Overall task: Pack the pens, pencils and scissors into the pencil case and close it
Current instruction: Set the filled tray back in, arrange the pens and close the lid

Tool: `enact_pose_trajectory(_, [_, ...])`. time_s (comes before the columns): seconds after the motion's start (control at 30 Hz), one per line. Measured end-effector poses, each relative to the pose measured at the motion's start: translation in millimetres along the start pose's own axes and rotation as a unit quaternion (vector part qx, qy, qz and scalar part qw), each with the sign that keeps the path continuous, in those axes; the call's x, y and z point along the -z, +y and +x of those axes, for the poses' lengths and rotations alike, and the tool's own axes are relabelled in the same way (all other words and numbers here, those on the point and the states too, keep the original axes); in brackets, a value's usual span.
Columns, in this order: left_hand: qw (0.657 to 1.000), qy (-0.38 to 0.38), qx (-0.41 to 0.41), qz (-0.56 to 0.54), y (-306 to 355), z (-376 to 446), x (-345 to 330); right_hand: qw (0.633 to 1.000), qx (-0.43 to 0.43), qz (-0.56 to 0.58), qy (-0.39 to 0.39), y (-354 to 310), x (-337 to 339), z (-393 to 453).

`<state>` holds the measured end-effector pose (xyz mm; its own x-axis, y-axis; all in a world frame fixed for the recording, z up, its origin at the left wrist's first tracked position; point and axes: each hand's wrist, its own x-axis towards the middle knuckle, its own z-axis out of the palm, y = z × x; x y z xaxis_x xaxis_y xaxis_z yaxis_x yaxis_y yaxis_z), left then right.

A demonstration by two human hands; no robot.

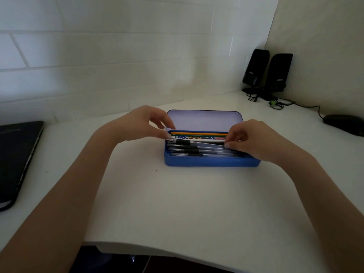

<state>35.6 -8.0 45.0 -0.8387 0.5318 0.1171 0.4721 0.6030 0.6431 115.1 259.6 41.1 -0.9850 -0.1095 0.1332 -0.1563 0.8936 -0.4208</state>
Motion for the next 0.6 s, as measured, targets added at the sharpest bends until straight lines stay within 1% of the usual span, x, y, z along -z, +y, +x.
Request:
enact_pose_trajectory(0.13, [1.0, 0.005, 0.004, 0.001, 1.9, -2.1, 1.2, 1.0, -0.001, 0.003, -0.001, -1.0, -0.8, 0.6])
enact_pose_trajectory(0.3, [1.0, -0.022, 0.007, -0.003, 4.2, -3.0, -1.9, 1.0, 0.002, -0.002, 0.008, -0.3, -2.8, 0.4])
enact_pose_trajectory(0.43, [1.0, -0.022, 0.02, -0.001, 3.6, -1.9, -4.6, 1.0, 0.003, -0.002, 0.015, 1.3, -3.0, 0.8])
enact_pose_trajectory(0.6, [1.0, -0.027, 0.016, 0.001, 7.5, -2.7, -5.5, 0.999, 0.015, 0.01, 0.029, -0.8, -4.5, 0.5])
